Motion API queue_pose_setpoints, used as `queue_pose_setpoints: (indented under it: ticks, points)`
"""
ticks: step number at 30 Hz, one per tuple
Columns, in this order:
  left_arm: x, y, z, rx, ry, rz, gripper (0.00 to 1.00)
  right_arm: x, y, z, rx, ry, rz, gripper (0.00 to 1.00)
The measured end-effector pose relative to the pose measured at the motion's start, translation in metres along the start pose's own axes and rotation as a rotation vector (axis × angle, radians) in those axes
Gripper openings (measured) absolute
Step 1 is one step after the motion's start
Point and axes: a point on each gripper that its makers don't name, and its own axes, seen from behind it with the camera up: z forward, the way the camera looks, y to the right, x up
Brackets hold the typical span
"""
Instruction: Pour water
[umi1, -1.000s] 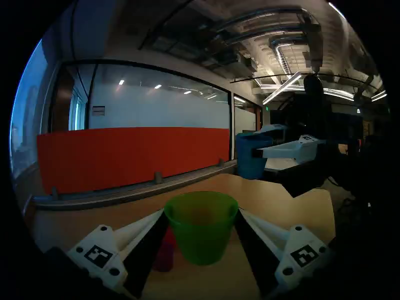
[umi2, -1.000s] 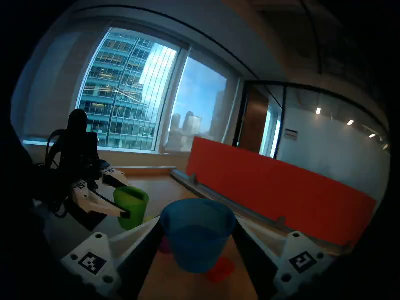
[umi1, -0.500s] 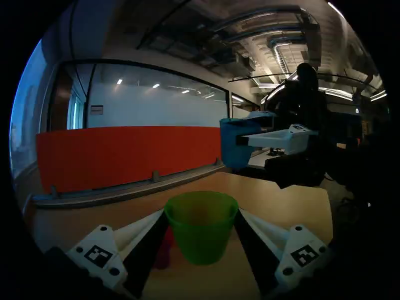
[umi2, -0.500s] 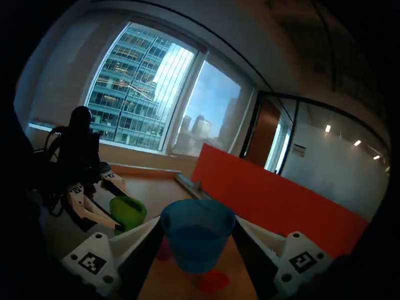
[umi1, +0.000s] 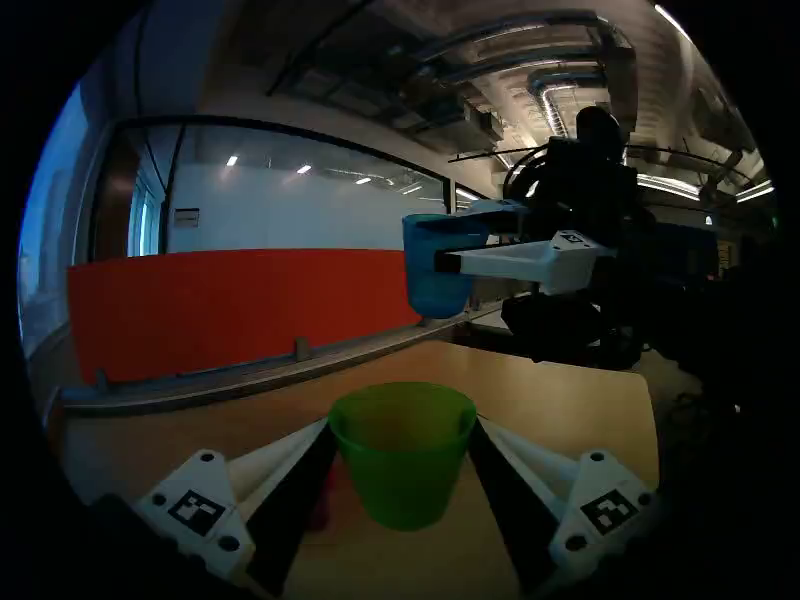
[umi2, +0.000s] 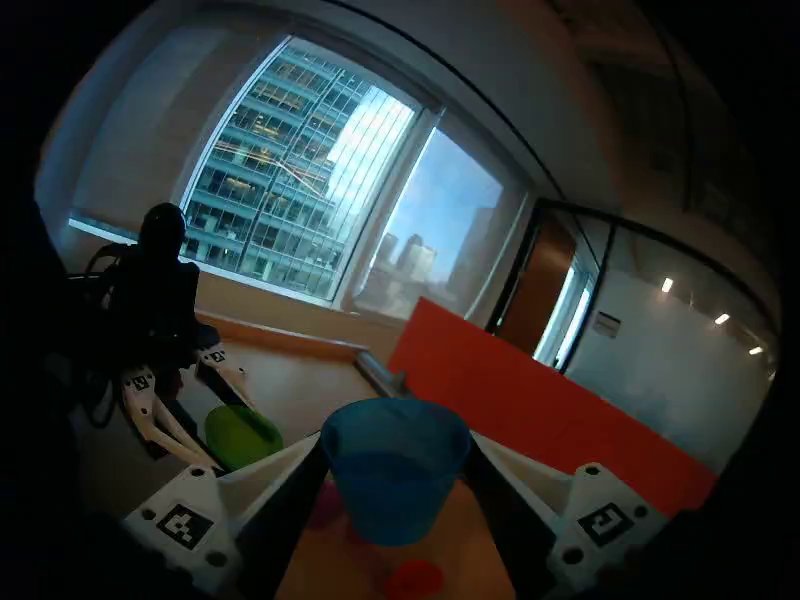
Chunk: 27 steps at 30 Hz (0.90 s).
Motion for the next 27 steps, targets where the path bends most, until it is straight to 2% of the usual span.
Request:
queue_pose_setpoints:
  ticks: [20,27]
  points:
    - [-0.005,0.006,0.0,-0.021,-0.005,-0.005,0.87,0.03,-0.007,0.022,0.019,0.016,-0.206,0.91]
    - [-0.006,0.014,0.001,-0.035,-0.01,0.011,0.87,0.036,-0.005,0.028,0.013,0.025,-0.26,0.91]
